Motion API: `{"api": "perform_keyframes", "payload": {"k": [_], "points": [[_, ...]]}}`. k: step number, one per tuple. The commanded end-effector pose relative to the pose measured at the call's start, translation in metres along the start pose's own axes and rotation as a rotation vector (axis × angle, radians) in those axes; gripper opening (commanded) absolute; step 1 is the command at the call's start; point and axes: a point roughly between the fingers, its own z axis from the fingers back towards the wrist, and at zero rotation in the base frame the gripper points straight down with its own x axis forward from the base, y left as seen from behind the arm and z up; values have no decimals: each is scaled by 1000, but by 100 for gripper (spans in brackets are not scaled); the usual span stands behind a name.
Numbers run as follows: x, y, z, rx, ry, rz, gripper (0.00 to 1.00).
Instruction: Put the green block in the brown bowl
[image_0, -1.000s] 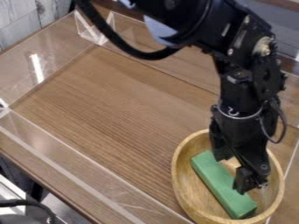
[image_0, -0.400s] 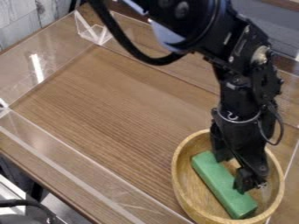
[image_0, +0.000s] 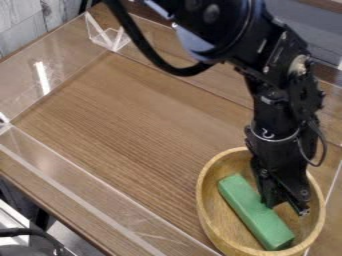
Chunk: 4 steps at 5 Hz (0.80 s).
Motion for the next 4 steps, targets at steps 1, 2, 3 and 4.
{"api": "perform_keyframes", "payload": {"k": [1,2,3,4], "points": [[8,3,7,11,-28,8,0],[7,4,7,13,-21,15,0],[7,4,8,14,-16,21,0],[6,5,8,16,-10,27,0]]}}
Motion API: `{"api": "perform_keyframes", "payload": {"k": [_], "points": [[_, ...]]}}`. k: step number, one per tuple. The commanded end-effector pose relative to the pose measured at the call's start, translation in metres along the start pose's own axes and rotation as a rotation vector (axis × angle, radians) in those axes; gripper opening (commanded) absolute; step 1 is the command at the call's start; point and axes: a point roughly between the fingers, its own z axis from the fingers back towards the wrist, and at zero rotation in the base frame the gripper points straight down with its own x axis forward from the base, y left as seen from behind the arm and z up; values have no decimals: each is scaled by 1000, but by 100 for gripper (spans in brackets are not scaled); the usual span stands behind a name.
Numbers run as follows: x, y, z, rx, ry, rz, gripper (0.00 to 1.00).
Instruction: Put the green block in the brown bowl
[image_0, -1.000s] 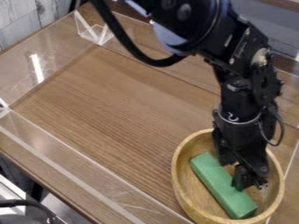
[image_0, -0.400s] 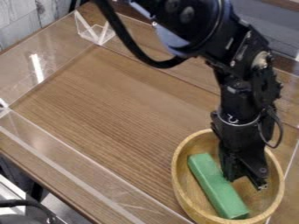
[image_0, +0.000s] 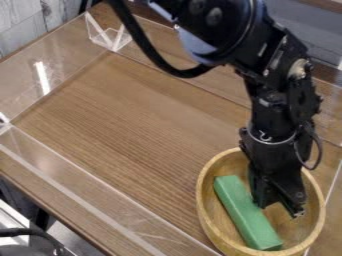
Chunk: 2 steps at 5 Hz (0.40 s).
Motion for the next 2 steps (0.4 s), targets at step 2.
{"api": "perform_keyframes", "payload": {"k": [2], "points": [[10,5,12,13,-34,14,0]]}}
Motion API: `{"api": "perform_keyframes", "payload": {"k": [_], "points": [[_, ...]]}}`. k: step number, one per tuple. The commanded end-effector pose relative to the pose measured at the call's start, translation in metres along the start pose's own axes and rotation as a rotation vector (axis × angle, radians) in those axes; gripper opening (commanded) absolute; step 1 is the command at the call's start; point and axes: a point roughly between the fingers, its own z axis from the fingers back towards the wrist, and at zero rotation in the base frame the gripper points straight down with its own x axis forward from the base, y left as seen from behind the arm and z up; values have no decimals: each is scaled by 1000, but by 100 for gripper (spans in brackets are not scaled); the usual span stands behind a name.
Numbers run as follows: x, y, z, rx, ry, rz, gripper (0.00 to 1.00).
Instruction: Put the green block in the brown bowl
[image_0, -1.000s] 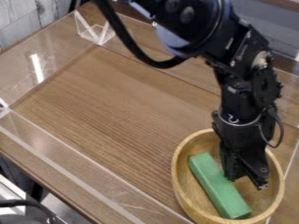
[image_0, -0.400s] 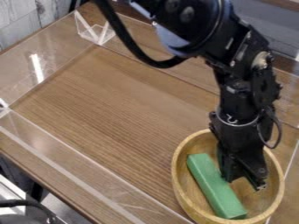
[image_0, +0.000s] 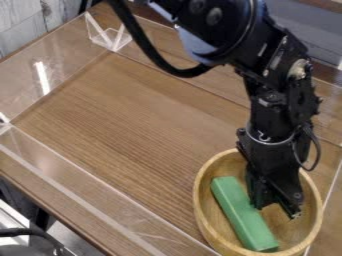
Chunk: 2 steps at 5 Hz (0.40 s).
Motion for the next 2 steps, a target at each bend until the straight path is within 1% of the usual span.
{"api": "perform_keyframes", "payload": {"k": [1,2], "points": [[13,5,13,12,-51,13,0],[13,6,13,11,-47,21,0]]}}
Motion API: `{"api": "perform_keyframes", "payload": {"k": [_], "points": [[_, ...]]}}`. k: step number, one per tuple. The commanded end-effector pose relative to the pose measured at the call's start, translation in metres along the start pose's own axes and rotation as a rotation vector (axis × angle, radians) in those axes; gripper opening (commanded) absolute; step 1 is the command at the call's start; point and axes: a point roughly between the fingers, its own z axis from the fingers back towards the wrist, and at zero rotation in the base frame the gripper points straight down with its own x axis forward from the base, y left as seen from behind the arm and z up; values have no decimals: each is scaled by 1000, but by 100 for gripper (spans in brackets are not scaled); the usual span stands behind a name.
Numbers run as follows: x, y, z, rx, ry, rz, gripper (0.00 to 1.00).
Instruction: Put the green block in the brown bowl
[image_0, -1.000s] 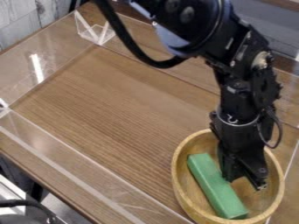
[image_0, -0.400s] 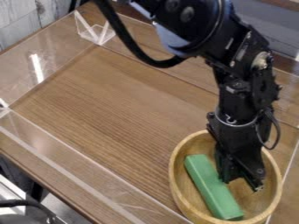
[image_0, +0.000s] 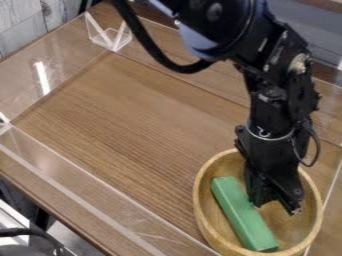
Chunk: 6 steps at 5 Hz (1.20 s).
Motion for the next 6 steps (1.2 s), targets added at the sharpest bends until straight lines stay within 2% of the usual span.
{"api": "perform_keyframes", "payload": {"k": [1,6], "points": [[13,5,13,12,-52,11,0],[14,12,21,7,-38,54,0]]}}
